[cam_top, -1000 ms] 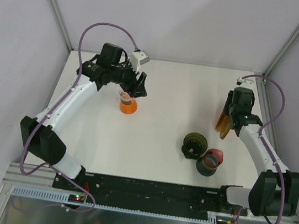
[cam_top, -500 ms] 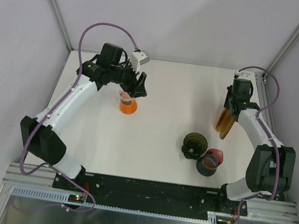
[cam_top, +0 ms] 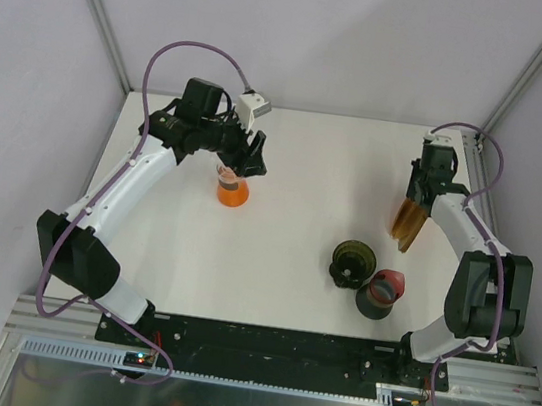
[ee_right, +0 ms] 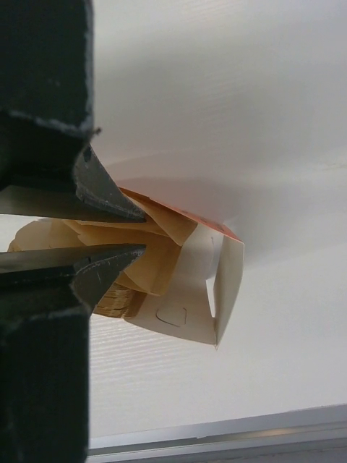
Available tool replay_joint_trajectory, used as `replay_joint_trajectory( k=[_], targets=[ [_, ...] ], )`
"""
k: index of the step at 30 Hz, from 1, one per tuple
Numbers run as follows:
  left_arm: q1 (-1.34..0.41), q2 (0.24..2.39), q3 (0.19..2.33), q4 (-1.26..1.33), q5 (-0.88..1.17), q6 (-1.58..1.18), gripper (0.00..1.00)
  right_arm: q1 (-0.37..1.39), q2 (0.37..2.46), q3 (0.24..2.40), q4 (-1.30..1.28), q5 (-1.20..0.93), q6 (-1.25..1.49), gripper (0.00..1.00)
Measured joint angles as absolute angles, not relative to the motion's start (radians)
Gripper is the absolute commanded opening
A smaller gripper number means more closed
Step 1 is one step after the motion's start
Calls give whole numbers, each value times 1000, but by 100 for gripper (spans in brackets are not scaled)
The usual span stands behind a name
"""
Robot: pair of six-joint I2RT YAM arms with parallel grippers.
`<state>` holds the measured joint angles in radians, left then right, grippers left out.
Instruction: Place the coffee filter in the dripper
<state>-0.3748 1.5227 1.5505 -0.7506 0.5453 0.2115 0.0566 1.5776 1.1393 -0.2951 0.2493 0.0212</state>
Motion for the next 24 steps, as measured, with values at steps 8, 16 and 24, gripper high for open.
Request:
replay_joint_trajectory(
  k=[8, 16, 24],
  targets=[
    [-375, 1523, 1551, -751, 545, 212, 72, 57, 1607, 1139, -299, 234, 21, 23],
    [-375, 1523, 1551, -751, 544, 212, 72, 52, 1625, 1139, -298, 222, 14, 2],
    [-375, 1523, 1551, -751, 542, 218, 72, 55, 1617, 1141, -300, 225, 14, 0]
  ],
)
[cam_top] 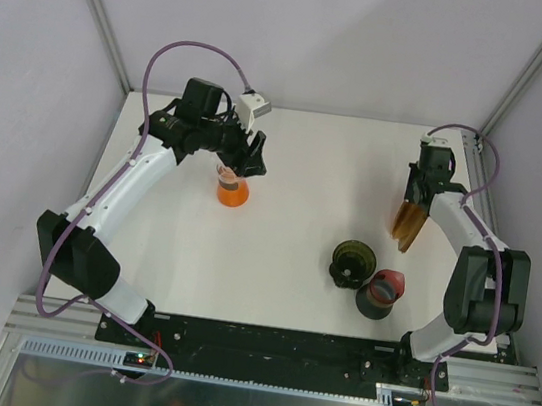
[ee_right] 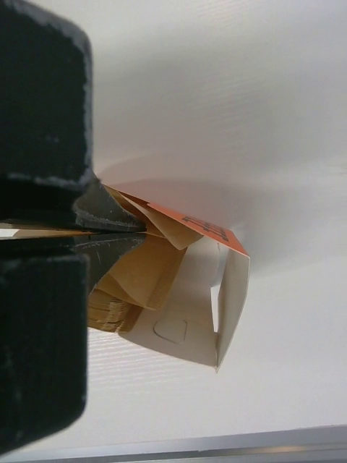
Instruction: Place the coffee filter in the dripper
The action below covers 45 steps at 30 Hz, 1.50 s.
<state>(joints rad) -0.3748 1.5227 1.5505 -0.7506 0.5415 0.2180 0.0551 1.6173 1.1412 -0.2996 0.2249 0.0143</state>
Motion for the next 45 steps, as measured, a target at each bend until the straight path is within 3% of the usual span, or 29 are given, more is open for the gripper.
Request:
replay_joint_trajectory(
  k=[13, 17, 26, 36, 45],
  targets=[
    [-375, 1523, 1551, -751, 527, 220, 73, 99, 1376, 1155, -365, 272, 34, 0],
    [-375, 1523, 1551, -751, 527, 221, 78, 134, 1293, 1169, -400, 296, 45, 0],
    [-375, 1507, 1554, -751, 501, 245, 83, 384, 1218, 1279, -447, 385, 110, 0],
    [-400, 1468, 1655, -751, 485, 245, 84, 573, 1271, 1290, -205, 266, 327, 0],
    [-583, 1470, 1723, -730, 273, 274, 84, 589, 1443, 1290, 34, 129, 614, 0]
  ],
)
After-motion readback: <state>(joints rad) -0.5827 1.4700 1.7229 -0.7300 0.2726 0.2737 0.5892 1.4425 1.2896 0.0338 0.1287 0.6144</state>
